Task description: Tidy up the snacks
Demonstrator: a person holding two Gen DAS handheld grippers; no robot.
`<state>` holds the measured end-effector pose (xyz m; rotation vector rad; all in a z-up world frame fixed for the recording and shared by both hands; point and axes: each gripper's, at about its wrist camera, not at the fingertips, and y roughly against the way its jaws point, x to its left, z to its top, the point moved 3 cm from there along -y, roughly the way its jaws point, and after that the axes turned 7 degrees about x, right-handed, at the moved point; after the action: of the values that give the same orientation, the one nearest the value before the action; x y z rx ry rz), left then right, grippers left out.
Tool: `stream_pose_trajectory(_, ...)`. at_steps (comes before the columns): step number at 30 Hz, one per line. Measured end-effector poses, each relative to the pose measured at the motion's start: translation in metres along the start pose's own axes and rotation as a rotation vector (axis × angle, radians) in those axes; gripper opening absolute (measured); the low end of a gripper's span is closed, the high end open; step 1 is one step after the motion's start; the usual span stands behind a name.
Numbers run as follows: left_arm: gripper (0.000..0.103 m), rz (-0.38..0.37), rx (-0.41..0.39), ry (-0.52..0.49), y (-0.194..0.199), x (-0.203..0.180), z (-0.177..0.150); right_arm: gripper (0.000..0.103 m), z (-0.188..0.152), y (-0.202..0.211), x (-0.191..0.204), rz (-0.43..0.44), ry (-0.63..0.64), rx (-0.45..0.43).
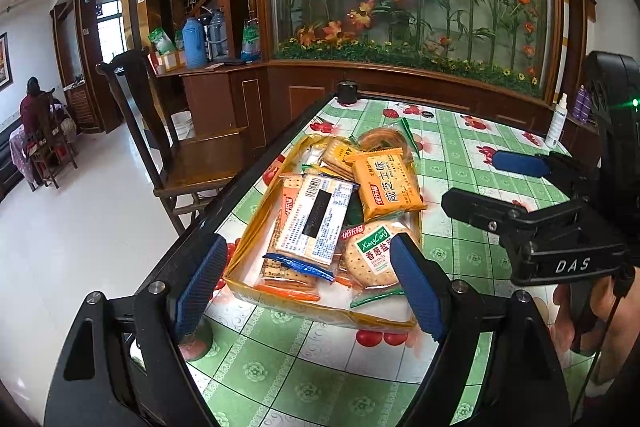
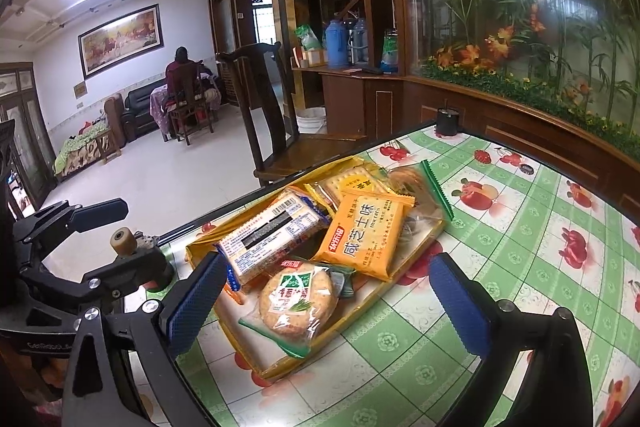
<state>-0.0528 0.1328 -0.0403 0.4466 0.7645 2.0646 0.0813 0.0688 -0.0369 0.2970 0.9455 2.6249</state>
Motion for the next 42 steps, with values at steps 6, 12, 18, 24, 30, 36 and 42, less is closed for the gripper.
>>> stream_pose_trajectory(6, 0.084, -0.021, 0.015, -0.013, -0.002, -0.007, -0.001, 0.102, 0.002, 0.005, -0.005, 0.003, 0.003, -0.013)
stream_pose_trajectory(12, 0.084, -0.039, 0.026, -0.017, -0.001, -0.011, -0.002, 0.102, 0.002, 0.006, -0.007, 0.0, 0.007, -0.012)
stream_pose_trajectory(18, 0.084, -0.037, 0.026, -0.024, -0.001, -0.011, -0.002, 0.102, 0.002, 0.009, -0.007, 0.011, 0.005, -0.018)
stream_pose_trajectory(24, 0.084, -0.036, 0.019, -0.023, 0.001, -0.011, -0.002, 0.102, 0.003, 0.01, -0.007, 0.01, 0.014, -0.023)
stream_pose_trajectory(30, 0.084, -0.045, 0.008, -0.018, 0.007, -0.009, -0.002, 0.102, 0.004, 0.012, -0.003, -0.004, 0.038, -0.02)
stream_pose_trajectory(36, 0.084, -0.04, 0.004, -0.02, 0.011, -0.008, -0.001, 0.102, 0.005, 0.014, 0.0, -0.013, 0.064, -0.024)
stream_pose_trajectory(42, 0.084, -0.045, -0.008, -0.016, 0.014, -0.006, 0.002, 0.102, 0.007, 0.017, 0.006, -0.022, 0.1, -0.032)
